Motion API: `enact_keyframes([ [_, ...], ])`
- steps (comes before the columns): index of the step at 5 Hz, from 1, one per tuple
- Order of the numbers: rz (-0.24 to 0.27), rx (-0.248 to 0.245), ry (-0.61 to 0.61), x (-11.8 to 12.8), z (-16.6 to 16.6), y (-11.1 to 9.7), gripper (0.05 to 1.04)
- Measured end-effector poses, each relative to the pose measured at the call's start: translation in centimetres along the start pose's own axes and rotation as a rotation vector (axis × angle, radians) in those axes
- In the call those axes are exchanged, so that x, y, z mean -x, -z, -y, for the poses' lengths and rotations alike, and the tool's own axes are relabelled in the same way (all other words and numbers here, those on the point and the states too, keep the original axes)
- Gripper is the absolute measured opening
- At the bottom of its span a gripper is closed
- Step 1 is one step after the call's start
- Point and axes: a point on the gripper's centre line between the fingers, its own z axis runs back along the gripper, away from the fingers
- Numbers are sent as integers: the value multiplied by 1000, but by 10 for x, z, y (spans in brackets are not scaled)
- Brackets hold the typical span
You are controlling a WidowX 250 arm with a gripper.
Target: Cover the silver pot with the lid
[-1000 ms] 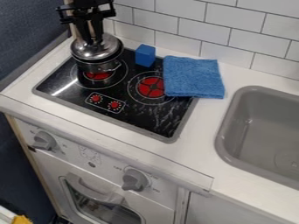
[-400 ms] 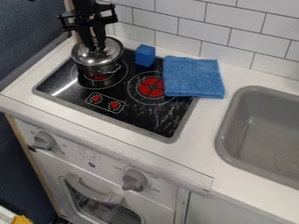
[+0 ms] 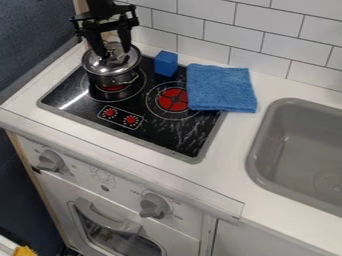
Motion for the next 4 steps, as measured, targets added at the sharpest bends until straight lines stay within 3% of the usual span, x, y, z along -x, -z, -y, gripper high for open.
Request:
enact_keyframes([
  [1,26,-11,8,-1,3,-11,1011],
  [3,183,-78,93,5,31,-66,1001],
  [4,193,-108,144,11,39,-71,1001],
])
